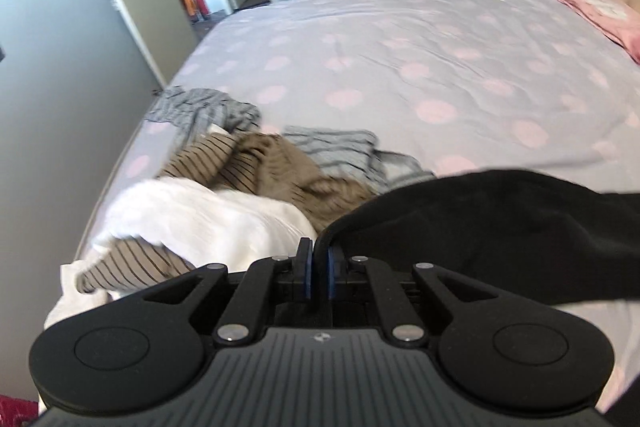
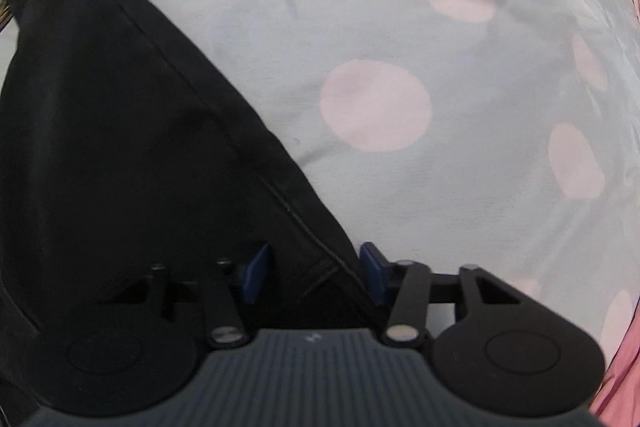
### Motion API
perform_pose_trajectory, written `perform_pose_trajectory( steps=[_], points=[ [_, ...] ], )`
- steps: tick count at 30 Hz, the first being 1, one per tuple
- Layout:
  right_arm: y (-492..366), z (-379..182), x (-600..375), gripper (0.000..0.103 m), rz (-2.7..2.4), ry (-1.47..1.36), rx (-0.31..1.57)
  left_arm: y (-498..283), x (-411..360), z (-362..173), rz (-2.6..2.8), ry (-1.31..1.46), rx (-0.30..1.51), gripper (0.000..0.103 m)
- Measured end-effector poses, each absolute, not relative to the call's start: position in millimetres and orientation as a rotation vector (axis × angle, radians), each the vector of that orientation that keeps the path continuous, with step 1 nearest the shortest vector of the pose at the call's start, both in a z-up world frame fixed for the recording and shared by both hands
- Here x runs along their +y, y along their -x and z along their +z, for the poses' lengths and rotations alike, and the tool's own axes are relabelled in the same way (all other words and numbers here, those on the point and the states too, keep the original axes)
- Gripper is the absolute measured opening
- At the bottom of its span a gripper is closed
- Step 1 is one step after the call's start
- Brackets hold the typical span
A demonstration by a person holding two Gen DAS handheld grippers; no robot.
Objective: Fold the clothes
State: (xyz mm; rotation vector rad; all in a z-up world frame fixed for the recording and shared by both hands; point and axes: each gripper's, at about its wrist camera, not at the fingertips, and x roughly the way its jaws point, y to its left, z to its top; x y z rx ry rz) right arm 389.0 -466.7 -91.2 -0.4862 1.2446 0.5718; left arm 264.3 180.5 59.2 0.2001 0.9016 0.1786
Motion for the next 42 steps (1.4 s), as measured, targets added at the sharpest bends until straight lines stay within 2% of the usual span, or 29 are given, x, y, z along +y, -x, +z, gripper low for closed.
perform_pose_trajectory(
  steps=[1, 2, 3, 9, 17, 24, 32, 42],
  points=[
    [-388, -91, -468, 0.036, 0.581, 0.48, 1.243, -268, 184, 62, 0.189, -0.204, 0.902, 0.005],
    [-383, -85, -470, 0.024, 0.578, 0.491, 1.224, -272, 189, 64, 0.196, -0.202, 0.9, 0.005],
    [-377, -78, -472, 0.019, 0.574, 0.489, 1.205, -275, 194, 66, 0.203, -0.188, 0.896, 0.006],
    [-323, -21, -463, 0.016, 0.468, 0.565, 1.032, -262, 217, 87, 0.222, -0.12, 0.843, 0.006],
    [-206, 71, -460, 0.015, 0.312, 0.573, 0.817, -192, 249, 141, 0.214, -0.062, 0.737, 0.006],
    [-101, 103, -454, 0.015, 0.3, 0.608, 0.758, -116, 268, 158, 0.19, -0.063, 0.715, 0.006],
    [-14, 93, -442, 0.015, 0.347, 0.663, 0.826, -38, 268, 129, 0.149, -0.205, 0.774, 0.006],
    [52, 22, -429, 0.015, 0.392, 0.745, 0.964, 21, 262, 40, 0.06, -0.327, 0.956, 0.005]
  ],
)
